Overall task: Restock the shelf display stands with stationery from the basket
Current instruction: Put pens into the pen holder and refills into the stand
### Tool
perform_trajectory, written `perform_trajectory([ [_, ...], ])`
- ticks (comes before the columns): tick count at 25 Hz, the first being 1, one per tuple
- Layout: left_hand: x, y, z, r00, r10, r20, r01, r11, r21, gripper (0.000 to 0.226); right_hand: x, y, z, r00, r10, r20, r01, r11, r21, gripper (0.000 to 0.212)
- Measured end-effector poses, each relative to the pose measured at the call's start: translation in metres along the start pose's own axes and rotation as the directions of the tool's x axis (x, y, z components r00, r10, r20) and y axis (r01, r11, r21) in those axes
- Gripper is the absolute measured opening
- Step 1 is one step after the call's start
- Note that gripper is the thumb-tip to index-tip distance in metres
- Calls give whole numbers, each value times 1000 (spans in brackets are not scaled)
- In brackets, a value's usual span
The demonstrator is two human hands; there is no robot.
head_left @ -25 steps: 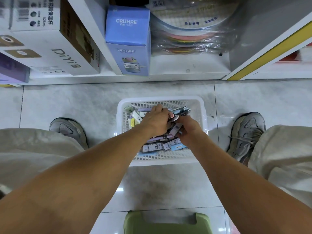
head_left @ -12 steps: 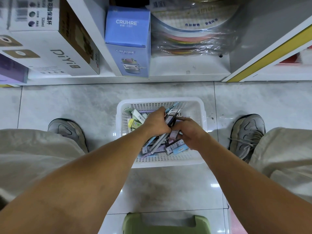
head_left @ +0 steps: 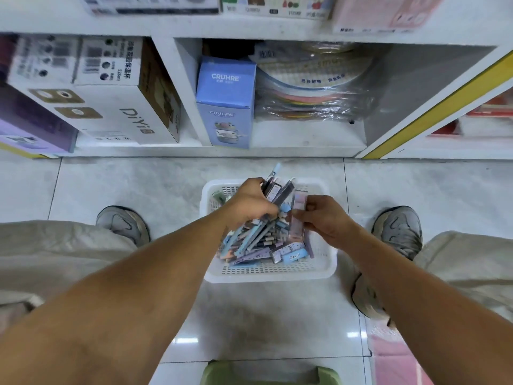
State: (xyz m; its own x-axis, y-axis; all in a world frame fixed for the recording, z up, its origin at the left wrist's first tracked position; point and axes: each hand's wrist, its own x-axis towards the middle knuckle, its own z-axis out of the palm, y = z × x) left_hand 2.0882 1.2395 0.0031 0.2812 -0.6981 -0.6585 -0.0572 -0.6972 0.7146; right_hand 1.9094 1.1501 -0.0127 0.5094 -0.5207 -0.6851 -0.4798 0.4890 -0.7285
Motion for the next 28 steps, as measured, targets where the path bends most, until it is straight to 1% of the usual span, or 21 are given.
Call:
perform_trajectory([
  [1,-7,7,-3,1000,4,-5,-5,999,-39,33,-6,-8,-2,1000,3,8,-2,999,-47,5],
  [5,-36,35,-11,1000,4,-19,-7,979,-203,30,-32,-42,-5,998,27,52,-15,975,-221,19],
  [6,-45,44,-13,1000,-12,-6,10,967,-254,34,-39,-52,-7,998,20,65,0,957,-291,19],
  [8,-64,64,-20,998,-30,48,44,941,-336,51,-53,-78,-12,995,12,97,29,911,-412,13],
  [9,-74,76,-24,997,-19,80,47,931,-363,57,-61,-93,-15,993,10,119,44,896,-441,12],
  [10,-84,88,-30,995,-3,100,41,925,-378,58,-69,-110,-18,989,-4,148,72,887,-456,13],
  [12,-104,115,-42,993,39,107,5,924,-382,45,-90,-147,-22,976,-82,201,178,830,-529,16],
  [15,-138,153,-61,986,113,126,-57,923,-380,27,-132,-208,-19,934,-264,240,356,663,-658,18],
  [17,-161,177,-73,977,157,142,-95,923,-373,14,-157,-246,-16,879,-405,252,453,541,-709,20],
  [18,-171,188,-79,974,170,152,-103,923,-370,13,-166,-263,-15,840,-487,240,494,502,-710,18],
  [19,-182,200,-87,971,185,149,-118,921,-372,17,-177,-281,-14,792,-570,219,537,478,-695,14],
  [20,-191,211,-94,971,197,138,-130,912,-388,21,-185,-296,-13,753,-630,190,571,480,-666,14],
  [21,-201,223,-102,970,212,115,-150,902,-404,22,-192,-311,-12,719,-675,164,598,482,-640,18],
  [22,-210,235,-111,969,229,89,-173,894,-414,24,-199,-327,-11,681,-718,146,622,461,-633,21],
  [23,-218,246,-120,969,239,58,-191,883,-429,27,-203,-341,-9,631,-765,128,638,418,-647,22],
  [25,-227,264,-137,968,249,-16,-224,839,-496,35,-205,-366,-5,505,-860,70,643,321,-696,17],
  [27,-228,275,-150,965,243,-98,-254,777,-576,30,-201,-379,1,391,-920,25,634,250,-732,12],
  [28,-227,280,-155,962,234,-138,-269,746,-609,25,-196,-382,5,334,-942,34,628,195,-753,10],
])
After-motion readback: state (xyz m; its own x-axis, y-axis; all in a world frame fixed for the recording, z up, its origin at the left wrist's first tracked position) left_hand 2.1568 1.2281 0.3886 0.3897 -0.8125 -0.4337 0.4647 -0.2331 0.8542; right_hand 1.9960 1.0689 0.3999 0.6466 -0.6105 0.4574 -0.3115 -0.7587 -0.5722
